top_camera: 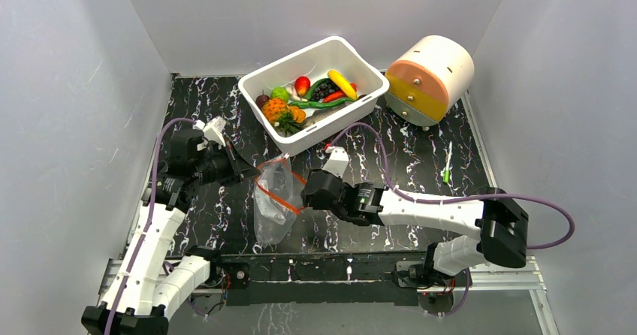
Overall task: Place the food in the zip-top bag and seal the zipper
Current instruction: Open the zipper of the food storage bag, then move the bin to the center of the board.
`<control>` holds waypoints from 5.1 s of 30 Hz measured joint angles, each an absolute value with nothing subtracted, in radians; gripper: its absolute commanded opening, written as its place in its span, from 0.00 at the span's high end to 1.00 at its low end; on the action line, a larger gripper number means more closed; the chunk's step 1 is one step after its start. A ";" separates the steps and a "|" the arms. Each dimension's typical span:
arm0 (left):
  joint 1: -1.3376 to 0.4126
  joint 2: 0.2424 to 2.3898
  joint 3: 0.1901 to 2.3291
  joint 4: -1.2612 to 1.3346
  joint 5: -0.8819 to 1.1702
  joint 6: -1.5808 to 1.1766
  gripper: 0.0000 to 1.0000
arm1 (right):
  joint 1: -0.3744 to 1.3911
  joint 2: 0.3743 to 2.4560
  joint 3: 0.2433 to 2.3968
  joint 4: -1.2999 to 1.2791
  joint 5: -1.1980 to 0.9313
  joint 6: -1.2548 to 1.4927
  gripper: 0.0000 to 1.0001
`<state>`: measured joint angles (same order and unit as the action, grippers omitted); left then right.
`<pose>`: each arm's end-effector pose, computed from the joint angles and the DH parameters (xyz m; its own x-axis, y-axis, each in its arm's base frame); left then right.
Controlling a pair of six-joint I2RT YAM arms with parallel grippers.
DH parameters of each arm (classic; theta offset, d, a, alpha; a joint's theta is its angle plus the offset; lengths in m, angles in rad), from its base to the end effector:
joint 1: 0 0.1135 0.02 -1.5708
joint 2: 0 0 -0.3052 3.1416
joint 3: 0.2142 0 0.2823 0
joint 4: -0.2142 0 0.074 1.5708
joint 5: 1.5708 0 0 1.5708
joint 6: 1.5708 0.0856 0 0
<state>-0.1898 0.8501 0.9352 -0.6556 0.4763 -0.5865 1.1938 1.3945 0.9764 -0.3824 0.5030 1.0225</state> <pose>0.2034 -0.0790 0.3450 -0.7442 -0.3579 -0.5639 0.1618 0.7226 -0.6720 0.1660 0.3071 0.2499 -0.7275 0.1938 -0.6582 -0.1347 0.9003 0.4139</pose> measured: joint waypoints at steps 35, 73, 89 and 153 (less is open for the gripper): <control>-0.208 0.887 1.385 -0.846 -0.005 -0.410 1.00 | 0.949 1.604 1.327 -0.436 0.777 1.308 0.36; -0.229 0.916 1.320 -0.921 -0.179 -0.263 1.00 | 0.880 1.535 1.164 -0.417 0.454 0.772 0.62; -0.229 1.027 1.317 -0.833 -0.249 -0.153 1.00 | 0.842 1.172 1.010 -0.688 0.616 0.602 0.57; -0.220 0.995 1.162 -0.749 0.189 -0.249 1.00 | 0.783 1.306 1.049 -0.813 0.669 0.839 0.49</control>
